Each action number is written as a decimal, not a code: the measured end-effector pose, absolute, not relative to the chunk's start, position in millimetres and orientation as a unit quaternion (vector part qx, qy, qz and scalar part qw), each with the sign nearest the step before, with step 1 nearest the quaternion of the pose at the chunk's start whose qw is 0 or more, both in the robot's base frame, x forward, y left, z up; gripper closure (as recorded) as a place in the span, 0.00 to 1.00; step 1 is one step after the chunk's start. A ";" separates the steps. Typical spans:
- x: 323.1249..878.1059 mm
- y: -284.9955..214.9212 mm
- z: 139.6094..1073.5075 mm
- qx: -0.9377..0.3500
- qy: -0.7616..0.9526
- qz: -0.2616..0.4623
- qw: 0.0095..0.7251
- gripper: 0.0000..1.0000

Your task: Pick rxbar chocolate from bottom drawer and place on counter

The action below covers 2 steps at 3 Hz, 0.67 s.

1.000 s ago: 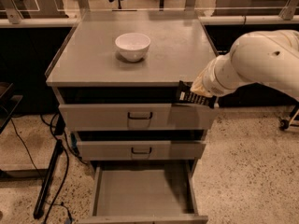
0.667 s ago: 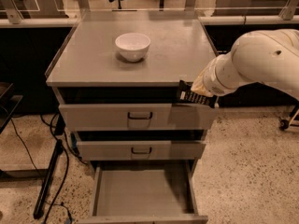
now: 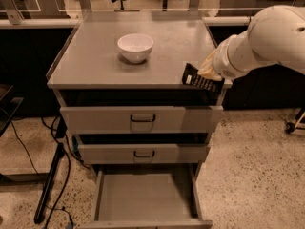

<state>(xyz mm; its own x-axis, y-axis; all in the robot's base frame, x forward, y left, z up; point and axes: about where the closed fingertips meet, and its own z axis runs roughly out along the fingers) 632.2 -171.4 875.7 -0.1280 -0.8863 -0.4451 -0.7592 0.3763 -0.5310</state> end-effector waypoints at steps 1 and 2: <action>652.6 -172.4 918.1 -0.557 0.728 -0.105 0.387 1.00; 652.9 -172.4 918.9 -0.556 0.727 -0.105 0.388 1.00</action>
Offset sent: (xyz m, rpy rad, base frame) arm 0.0171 -0.0008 0.0336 -0.0076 -0.0530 0.0176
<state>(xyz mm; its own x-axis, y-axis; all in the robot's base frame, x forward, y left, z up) 652.9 -172.4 918.9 -0.0805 -0.8912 -0.4464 -0.7278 0.3585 -0.5846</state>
